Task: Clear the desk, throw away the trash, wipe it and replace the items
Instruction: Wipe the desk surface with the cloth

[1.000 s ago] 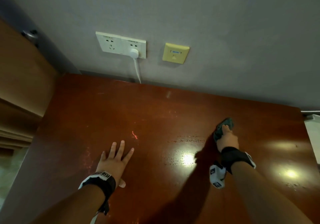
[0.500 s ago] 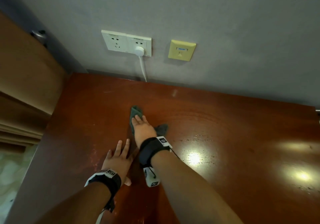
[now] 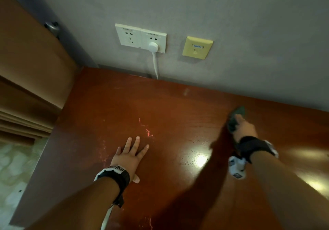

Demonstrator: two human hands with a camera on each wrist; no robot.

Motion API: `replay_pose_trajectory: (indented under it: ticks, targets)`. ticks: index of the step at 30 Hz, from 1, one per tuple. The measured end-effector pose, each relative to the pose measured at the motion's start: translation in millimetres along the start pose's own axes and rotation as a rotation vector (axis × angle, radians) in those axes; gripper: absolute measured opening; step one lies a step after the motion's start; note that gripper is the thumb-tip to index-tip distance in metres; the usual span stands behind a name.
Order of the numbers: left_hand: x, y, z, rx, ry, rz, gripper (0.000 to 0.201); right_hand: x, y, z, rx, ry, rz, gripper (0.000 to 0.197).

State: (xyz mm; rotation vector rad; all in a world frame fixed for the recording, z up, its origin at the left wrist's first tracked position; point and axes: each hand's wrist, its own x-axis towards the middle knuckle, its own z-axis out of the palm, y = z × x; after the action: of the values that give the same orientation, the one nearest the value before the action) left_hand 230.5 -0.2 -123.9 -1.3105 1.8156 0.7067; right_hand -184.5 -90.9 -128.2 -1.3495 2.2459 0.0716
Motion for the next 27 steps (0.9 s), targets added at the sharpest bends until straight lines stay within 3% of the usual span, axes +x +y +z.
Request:
replay_pose_trajectory:
  ticks: [3,8,14,20,24,27]
  targets:
    - [2,-1,2,-0.017,-0.003,0.01,0.125,6,30,-14,0.024,0.006,0.126,0.068]
    - [2,-4,4,-0.039,-0.007,0.019,0.125,5,-17,-13,0.043,0.007,0.153,0.067]
    - [1,-3,2,-0.045,-0.002,0.011,0.125,7,-150,31,-0.175,-0.075,-0.319,0.069]
    - [0,-3,0,-0.054,-0.011,0.003,0.123,-59,-264,107,-0.257,-0.241,-0.698,0.069]
    - [-1,-2,-1,-0.067,-0.01,0.004,0.123,-71,-280,118,-0.285,-0.35,-0.746,0.076]
    - [1,-3,2,-0.057,0.016,-0.003,0.125,-53,-252,99,-0.194,-0.276,-0.734,0.074]
